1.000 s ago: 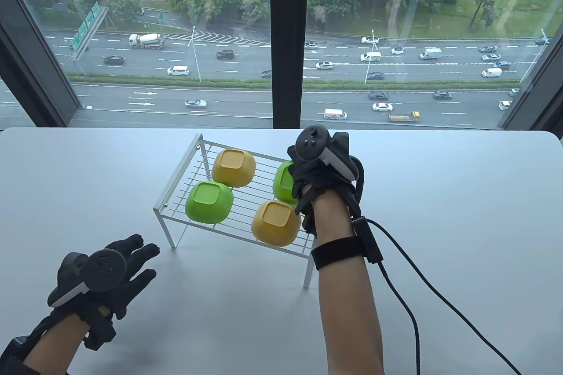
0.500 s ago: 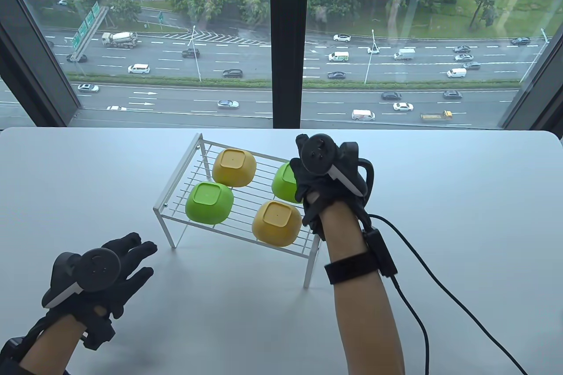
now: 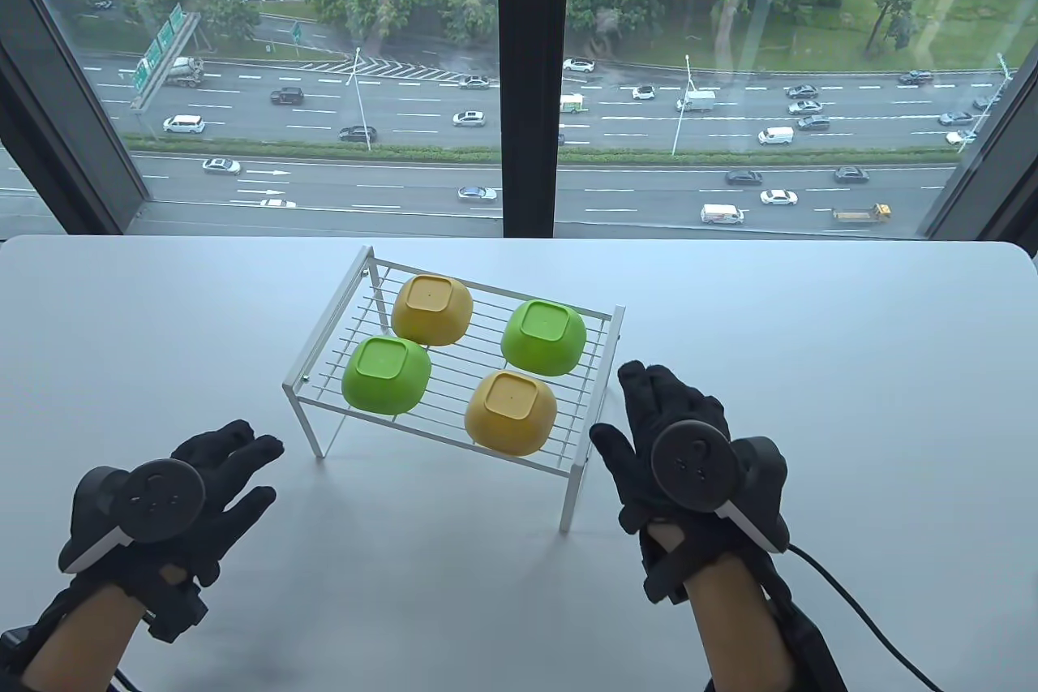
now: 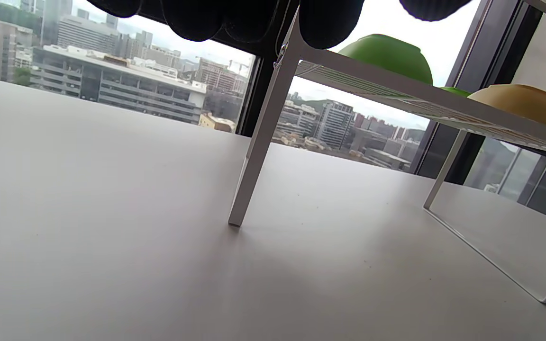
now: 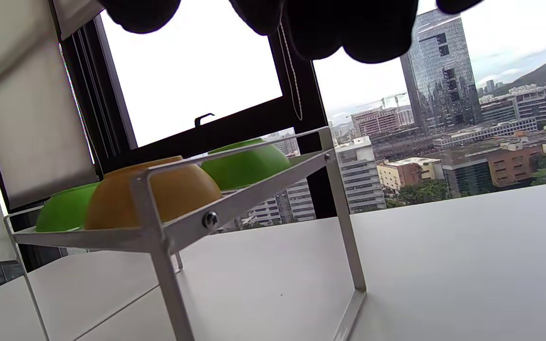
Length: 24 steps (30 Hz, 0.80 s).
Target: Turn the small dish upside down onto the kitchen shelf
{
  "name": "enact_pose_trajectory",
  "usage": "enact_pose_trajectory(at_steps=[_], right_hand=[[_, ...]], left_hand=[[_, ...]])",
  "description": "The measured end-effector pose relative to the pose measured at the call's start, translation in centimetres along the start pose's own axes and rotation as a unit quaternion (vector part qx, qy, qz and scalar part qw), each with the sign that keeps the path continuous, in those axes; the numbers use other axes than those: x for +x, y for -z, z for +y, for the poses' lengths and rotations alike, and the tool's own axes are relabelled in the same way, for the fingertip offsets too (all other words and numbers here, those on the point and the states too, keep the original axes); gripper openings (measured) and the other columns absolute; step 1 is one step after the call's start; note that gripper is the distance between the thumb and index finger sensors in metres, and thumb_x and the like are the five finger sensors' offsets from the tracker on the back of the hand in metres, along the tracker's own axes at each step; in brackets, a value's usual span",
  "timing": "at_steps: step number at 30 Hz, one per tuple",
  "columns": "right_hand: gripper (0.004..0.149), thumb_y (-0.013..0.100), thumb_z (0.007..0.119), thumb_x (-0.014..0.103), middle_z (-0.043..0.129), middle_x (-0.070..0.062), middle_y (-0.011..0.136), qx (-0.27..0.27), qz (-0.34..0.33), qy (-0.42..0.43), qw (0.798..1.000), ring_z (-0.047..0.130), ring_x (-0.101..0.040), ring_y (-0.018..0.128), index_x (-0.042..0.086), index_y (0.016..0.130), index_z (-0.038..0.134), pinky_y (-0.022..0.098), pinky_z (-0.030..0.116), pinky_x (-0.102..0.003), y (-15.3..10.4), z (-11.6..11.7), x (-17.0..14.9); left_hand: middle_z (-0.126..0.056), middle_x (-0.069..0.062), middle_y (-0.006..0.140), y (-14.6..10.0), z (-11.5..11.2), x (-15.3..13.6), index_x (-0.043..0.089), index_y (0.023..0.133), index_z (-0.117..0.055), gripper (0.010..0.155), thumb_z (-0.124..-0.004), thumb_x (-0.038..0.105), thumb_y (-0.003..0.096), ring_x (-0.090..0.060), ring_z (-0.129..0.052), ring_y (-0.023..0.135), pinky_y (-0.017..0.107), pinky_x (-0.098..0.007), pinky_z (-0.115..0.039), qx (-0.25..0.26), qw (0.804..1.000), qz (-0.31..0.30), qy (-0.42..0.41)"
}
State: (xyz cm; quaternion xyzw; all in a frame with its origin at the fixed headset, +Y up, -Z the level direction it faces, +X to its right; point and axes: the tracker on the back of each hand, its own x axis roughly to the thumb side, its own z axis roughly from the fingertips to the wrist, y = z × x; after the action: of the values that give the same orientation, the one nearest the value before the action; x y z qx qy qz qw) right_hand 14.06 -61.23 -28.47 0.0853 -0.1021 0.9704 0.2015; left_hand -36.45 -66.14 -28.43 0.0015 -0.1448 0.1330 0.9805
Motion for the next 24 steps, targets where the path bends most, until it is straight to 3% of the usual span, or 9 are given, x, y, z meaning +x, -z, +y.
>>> enact_pose_trajectory(at_steps=[6, 12, 16, 24], right_hand=[[0.074, 0.051, 0.067, 0.059, 0.049, -0.018, 0.118, 0.038, 0.033, 0.009, 0.999, 0.057, -0.048, 0.098, 0.023, 0.113, 0.048, 0.072, 0.042, -0.068, -2.7, 1.9, -3.7], [0.083, 0.048, 0.067, 0.068, 0.022, -0.015, 0.124, 0.106, 0.066, -0.045, 0.991, 0.022, -0.05, 0.108, 0.031, 0.115, 0.036, 0.072, 0.025, -0.071, -3.1, 4.3, -6.8], [0.088, 0.046, 0.069, 0.07, 0.005, -0.013, 0.122, 0.188, 0.096, -0.033, 0.977, 0.006, -0.05, 0.106, 0.032, 0.114, 0.027, 0.071, 0.016, -0.072, -3.2, 5.6, -8.7], [0.086, 0.048, 0.067, 0.068, 0.006, -0.015, 0.121, 0.18, 0.069, 0.01, 0.981, 0.006, -0.05, 0.106, 0.03, 0.114, 0.027, 0.07, 0.017, -0.072, -4.0, 5.0, -8.3]], left_hand=[[-0.05, -0.01, 0.12, -0.2, 0.2, 0.6, 0.032, 0.109, -0.06, 0.067, -0.061, 0.058, 0.0466, -0.043, -0.055, 0.107, 0.076, -0.069, -0.053, 0.004, 1.0, -0.009, -0.011], [-0.048, -0.011, 0.121, 0.3, -0.1, 0.7, 0.032, 0.11, -0.059, 0.068, -0.061, 0.057, 0.0469, -0.045, -0.051, 0.109, 0.077, -0.07, -0.05, -0.003, 1.0, -0.008, -0.005], [-0.042, -0.01, 0.123, 0.7, -0.9, 0.9, 0.033, 0.112, -0.052, 0.07, -0.061, 0.058, 0.0468, -0.046, -0.045, 0.111, 0.078, -0.071, -0.047, -0.016, 1.0, -0.006, 0.008], [-0.04, -0.009, 0.124, 0.8, -2.1, 2.0, 0.033, 0.112, -0.049, 0.071, -0.061, 0.058, 0.0469, -0.046, -0.041, 0.112, 0.078, -0.071, -0.044, -0.038, 0.997, -0.014, 0.061]])
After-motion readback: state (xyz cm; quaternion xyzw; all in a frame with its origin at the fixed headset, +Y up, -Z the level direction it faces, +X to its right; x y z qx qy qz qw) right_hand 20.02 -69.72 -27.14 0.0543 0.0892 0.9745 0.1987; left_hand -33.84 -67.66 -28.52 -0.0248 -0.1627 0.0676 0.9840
